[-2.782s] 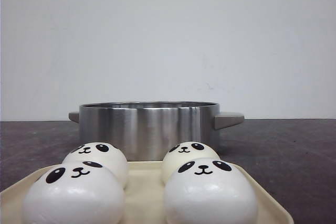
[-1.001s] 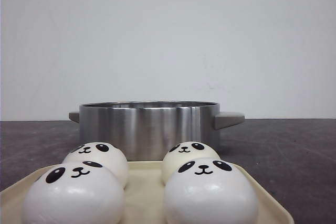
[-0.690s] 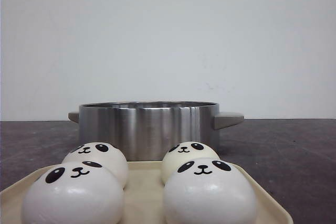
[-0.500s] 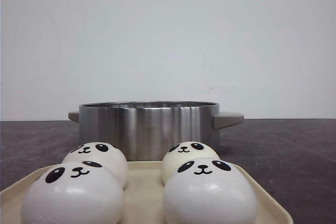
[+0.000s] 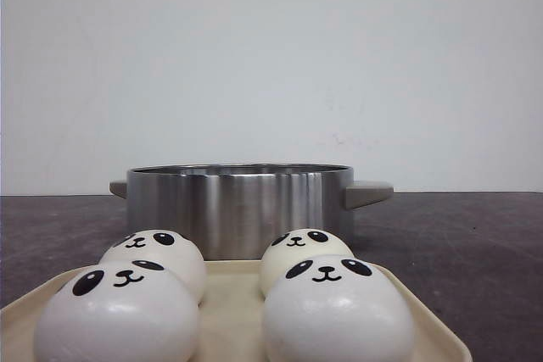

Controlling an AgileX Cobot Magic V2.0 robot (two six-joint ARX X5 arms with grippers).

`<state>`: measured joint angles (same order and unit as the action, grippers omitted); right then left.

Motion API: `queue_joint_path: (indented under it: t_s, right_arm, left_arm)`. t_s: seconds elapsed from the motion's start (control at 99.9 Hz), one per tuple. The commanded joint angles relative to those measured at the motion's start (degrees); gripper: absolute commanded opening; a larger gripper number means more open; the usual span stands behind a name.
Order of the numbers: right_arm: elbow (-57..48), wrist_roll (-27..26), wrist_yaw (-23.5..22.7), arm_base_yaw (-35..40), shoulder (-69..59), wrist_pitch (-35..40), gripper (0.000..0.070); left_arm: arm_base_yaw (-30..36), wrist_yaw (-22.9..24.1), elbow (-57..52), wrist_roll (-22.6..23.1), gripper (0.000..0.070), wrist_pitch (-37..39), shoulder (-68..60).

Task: Steam buns

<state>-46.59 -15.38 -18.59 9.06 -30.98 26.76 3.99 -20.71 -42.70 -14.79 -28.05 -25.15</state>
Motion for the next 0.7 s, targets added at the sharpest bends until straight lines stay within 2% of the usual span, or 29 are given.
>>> queue_joint_path:
  t_s: [0.0, 0.18, 0.23, 0.31, 0.38, 0.44, 0.55, 0.69]
  right_arm:
    - [-2.1, -0.6, 2.3, 3.4, -3.5, 1.5, 0.0621]
    - [-6.8, -0.5, 13.3, 19.9, -14.9, 5.0, 0.0621]
    - [-8.1, -2.3, 17.0, 25.2, -18.3, 5.6, 0.0622]
    - [-10.3, -7.0, 20.4, 31.6, -23.4, 7.8, 0.0623]
    - [-12.4, -11.6, 19.7, 34.7, -28.2, 11.1, 0.0622]
    - [-14.2, -14.7, 16.8, 35.3, -32.3, 14.5, 0.0622]
    - [-15.8, -15.4, 12.0, 35.5, -39.9, 17.9, 0.0622]
    - [-15.9, -15.3, 10.8, 35.5, -47.0, 18.7, 0.0621]
  left_arm:
    - [0.4, -0.2, -1.0, -0.3, 0.0682, 0.6, -0.8]
    - [1.8, -0.2, -1.0, -0.3, 0.0682, 0.5, -2.4]
    - [2.2, -0.2, -1.0, -0.3, 0.0682, 0.4, -2.8]
    - [2.8, -0.2, -1.0, -0.3, 0.0682, -0.3, -2.9]
    - [3.1, -0.2, -1.0, -0.2, 0.0682, -1.5, -2.9]
    - [3.3, -0.2, -1.0, -0.2, 0.0682, -3.0, -2.9]
    - [3.3, -0.2, -1.0, -0.2, 0.0682, -5.9, -2.9]
    - [4.5, -0.1, -1.0, -0.2, 0.0682, -7.1, -2.8]
